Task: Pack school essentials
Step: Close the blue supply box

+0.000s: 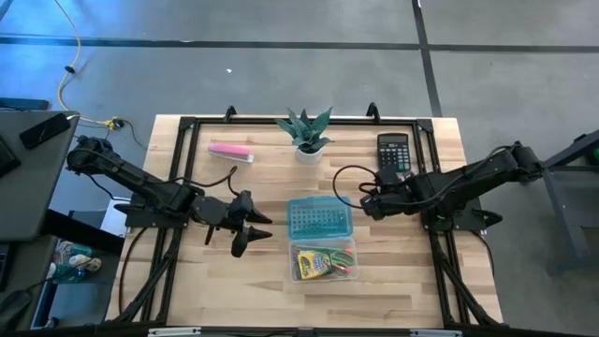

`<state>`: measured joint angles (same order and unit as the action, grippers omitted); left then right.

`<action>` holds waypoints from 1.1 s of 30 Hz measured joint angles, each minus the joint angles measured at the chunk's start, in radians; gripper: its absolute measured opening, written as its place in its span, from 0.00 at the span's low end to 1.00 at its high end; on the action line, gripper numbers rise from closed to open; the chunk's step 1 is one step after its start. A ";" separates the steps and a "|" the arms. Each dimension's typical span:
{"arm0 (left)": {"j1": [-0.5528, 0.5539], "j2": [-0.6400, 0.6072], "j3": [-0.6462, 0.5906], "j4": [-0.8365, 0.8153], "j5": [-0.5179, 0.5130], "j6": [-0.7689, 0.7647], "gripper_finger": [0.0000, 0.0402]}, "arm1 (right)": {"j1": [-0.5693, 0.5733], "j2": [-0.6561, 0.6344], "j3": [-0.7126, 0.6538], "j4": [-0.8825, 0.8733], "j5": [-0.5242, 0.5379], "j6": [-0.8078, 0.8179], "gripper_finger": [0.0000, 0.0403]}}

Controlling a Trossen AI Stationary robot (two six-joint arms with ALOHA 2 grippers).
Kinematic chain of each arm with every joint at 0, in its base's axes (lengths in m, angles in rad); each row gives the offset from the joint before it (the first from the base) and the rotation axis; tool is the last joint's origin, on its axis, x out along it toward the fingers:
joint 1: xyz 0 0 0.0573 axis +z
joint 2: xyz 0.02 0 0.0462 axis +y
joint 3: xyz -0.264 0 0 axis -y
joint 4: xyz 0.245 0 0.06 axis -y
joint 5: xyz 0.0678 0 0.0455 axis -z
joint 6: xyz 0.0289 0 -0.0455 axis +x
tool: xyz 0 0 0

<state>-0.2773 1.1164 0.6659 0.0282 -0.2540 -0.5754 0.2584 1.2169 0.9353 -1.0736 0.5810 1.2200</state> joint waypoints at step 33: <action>-0.035 0.000 0.183 -0.139 -0.027 0.044 0.38 | -0.006 -0.013 -0.264 0.413 -0.085 -0.024 0.37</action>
<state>-0.3125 1.1164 0.8490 -0.1108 -0.2806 -0.5319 0.2521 1.2034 0.6710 -0.6609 0.4961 1.1965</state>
